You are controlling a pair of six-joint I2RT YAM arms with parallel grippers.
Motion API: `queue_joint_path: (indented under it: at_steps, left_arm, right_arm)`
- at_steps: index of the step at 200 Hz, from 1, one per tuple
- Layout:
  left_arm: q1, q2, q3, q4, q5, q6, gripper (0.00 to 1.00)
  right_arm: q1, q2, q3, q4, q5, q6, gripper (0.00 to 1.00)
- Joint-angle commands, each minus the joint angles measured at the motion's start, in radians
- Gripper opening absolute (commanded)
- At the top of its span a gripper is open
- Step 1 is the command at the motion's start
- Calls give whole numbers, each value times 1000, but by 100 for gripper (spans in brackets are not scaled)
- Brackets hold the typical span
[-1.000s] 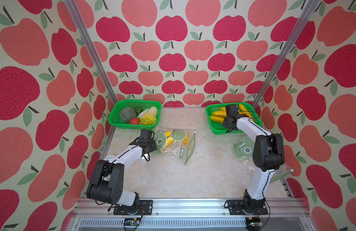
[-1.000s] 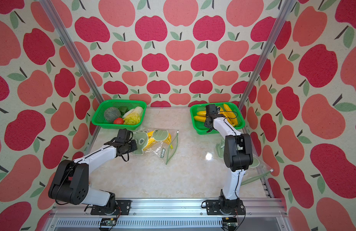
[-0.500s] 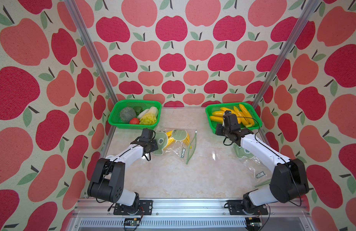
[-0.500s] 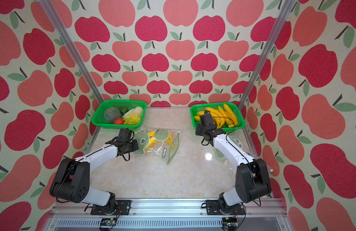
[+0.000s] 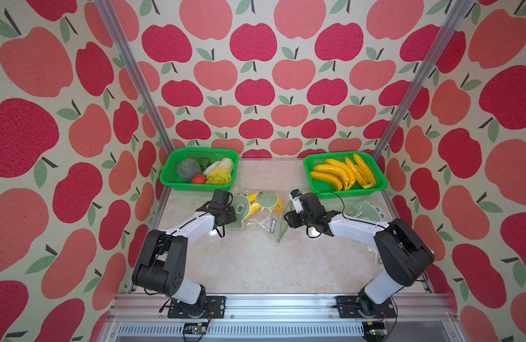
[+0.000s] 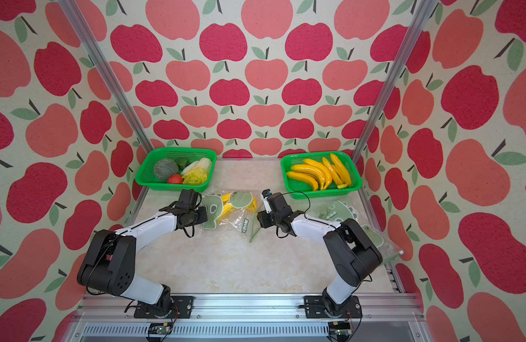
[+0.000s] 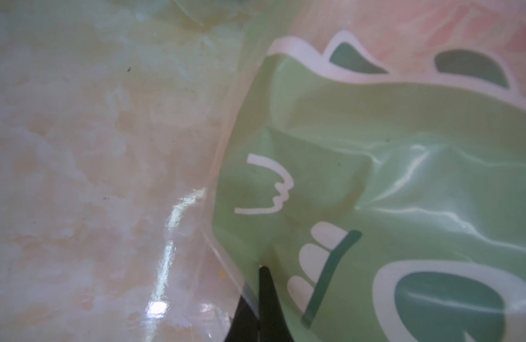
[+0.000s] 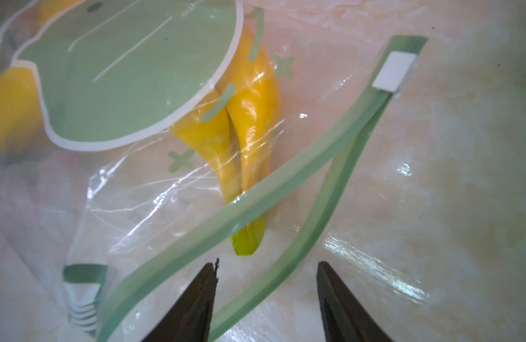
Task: Open the zip-top bag and take out the banana
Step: Place the banana in the basket, then pick up the banana from the zipper food storage bag.
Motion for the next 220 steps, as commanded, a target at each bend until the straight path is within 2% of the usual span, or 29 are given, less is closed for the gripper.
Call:
queue_joint_path:
  at_steps: [1,61,83,114,132,148,167,220]
  left_arm:
    - [-4,9,25,-12,7,19,0]
    - [-8,14,21,-5,11,12,0]
    - [-12,11,18,-5,10,12,0]
    - [-12,12,14,-4,10,10,0]
    - [-12,14,13,-2,7,10,0]
    - [-13,11,13,-2,7,9,0]
    - [-12,12,11,-2,-1,7,0]
    - [-11,1,7,-4,-29,-4,0]
  right_arm:
    - [32,24,-5,89,-57,-63,59]
    - [45,162,132,22,66,-67,58]
    - [46,204,170,26,61,-70,55]
    - [51,240,208,23,74,-72,46]
    - [60,248,221,14,92,-72,37]
    - [67,236,210,20,93,-72,25]
    - [71,205,188,28,105,-66,18]
    - [90,118,130,-7,165,-45,14]
